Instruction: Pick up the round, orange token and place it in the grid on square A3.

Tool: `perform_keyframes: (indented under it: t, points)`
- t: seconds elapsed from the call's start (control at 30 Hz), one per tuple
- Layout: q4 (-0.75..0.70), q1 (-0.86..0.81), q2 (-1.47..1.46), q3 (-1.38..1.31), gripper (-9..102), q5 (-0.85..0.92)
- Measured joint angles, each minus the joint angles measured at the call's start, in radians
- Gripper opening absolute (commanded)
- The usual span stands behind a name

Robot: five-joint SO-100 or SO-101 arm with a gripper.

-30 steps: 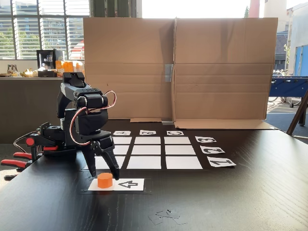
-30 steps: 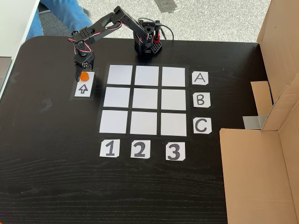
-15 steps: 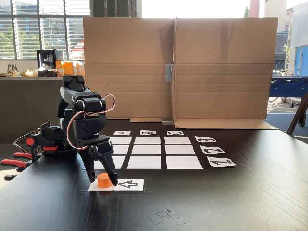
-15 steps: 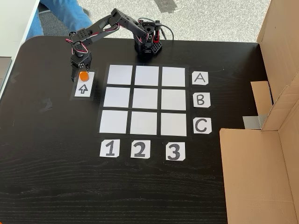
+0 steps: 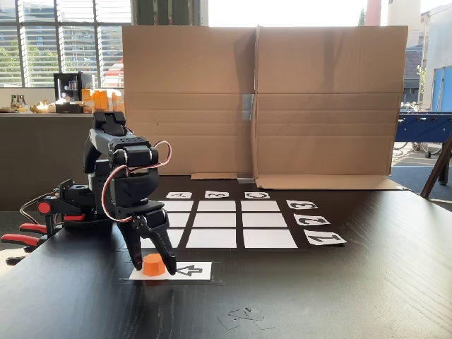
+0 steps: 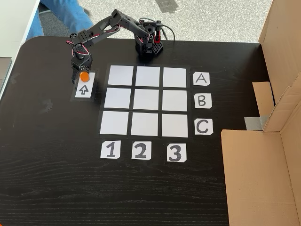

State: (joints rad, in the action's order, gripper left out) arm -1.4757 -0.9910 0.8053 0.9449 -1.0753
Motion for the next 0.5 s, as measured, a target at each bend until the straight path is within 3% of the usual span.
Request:
perform_keyframes:
  t: [0.5]
  points:
    - [0.014,0.005,-0.011,-0.003,0,0.086]
